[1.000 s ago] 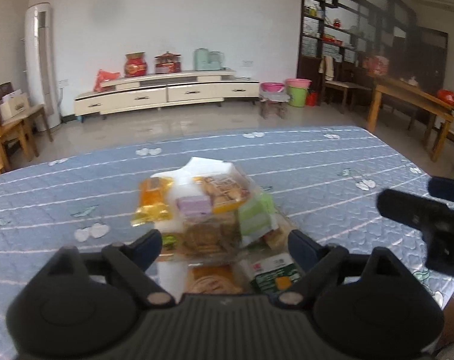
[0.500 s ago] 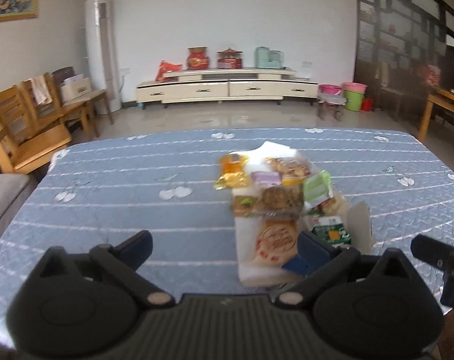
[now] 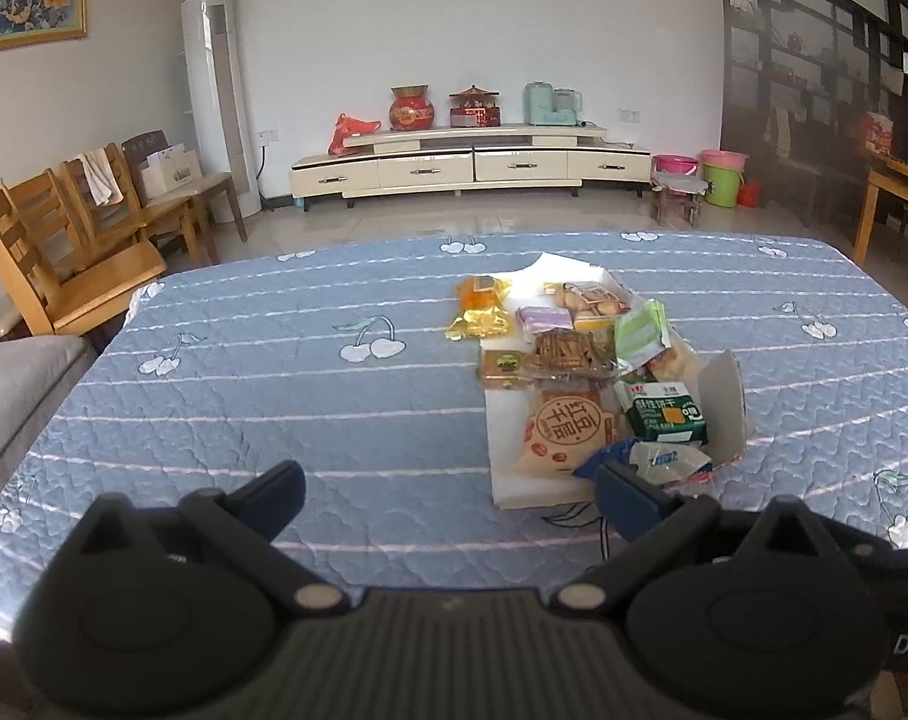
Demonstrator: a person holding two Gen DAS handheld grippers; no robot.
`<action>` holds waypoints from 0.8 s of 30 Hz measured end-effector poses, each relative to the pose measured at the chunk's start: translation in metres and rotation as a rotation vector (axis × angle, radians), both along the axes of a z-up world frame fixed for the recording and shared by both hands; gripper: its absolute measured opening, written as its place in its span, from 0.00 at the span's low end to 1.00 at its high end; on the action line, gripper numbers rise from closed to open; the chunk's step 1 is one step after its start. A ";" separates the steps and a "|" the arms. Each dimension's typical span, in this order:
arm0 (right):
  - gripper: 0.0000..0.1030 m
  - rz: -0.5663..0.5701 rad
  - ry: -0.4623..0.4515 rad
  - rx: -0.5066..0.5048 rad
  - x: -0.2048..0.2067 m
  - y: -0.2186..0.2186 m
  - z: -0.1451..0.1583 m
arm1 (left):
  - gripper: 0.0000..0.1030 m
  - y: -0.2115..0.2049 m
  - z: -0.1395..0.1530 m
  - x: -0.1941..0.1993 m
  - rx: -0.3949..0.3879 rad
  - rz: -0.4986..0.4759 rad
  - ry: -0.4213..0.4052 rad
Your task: Organize snacks
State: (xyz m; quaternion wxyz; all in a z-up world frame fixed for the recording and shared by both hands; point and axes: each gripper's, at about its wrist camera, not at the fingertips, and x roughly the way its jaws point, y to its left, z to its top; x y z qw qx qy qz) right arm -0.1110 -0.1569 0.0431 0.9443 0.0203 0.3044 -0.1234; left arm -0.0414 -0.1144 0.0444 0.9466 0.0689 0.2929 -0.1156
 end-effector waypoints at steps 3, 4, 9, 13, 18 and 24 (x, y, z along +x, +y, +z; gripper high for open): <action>1.00 0.008 0.005 0.001 0.001 0.002 0.000 | 0.99 0.001 0.000 0.000 -0.004 0.001 0.000; 1.00 0.012 0.007 -0.001 0.002 0.003 0.000 | 0.99 0.001 0.000 0.000 -0.002 0.003 -0.001; 1.00 0.017 0.016 0.004 0.004 0.001 -0.004 | 0.99 0.001 -0.002 0.001 0.000 0.004 0.005; 1.00 0.022 0.019 0.005 0.006 0.001 -0.005 | 0.99 -0.001 -0.004 0.001 0.008 0.003 0.007; 1.00 0.030 0.028 0.006 0.008 0.001 -0.008 | 0.99 -0.001 -0.006 0.001 0.012 -0.001 0.015; 1.00 0.034 0.032 0.009 0.009 0.001 -0.009 | 0.99 -0.002 -0.006 0.002 0.018 -0.003 0.021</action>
